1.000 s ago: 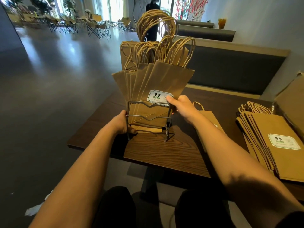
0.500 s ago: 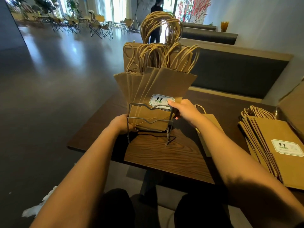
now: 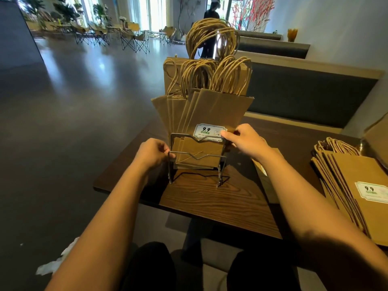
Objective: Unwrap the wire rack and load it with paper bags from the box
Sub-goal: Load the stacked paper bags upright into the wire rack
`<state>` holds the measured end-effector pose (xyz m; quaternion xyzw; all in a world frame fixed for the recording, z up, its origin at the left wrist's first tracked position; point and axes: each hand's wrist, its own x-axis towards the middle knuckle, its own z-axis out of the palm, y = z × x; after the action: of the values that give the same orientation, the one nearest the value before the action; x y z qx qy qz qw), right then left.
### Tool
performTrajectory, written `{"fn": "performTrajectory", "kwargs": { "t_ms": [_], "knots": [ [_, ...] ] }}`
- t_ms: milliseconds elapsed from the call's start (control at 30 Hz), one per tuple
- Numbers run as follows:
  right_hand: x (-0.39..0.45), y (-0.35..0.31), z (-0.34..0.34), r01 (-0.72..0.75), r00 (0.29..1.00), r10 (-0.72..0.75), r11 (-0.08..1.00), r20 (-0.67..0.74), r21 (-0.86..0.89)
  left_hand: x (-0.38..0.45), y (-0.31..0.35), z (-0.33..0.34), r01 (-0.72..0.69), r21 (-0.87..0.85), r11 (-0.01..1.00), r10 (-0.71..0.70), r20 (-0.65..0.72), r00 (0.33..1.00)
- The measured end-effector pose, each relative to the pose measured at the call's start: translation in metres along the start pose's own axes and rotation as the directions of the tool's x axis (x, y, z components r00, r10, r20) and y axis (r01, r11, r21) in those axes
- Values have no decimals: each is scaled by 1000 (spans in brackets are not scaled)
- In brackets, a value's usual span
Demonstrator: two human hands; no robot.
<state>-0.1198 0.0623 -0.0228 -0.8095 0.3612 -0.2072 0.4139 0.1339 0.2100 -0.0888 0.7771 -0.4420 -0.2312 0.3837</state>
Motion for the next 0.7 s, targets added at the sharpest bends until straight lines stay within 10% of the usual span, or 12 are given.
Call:
{"fn": "performTrajectory", "kwargs": {
  "t_ms": [200,700],
  "knots": [
    [-5,11,14,117,969,-111,993,-220,14,-3,-4,9,58,28,998,-59,46,997],
    [-7,20,15,-228,972,193,916,135,329,8,0,20,160,269,950,-188,79,979]
  ]
}}
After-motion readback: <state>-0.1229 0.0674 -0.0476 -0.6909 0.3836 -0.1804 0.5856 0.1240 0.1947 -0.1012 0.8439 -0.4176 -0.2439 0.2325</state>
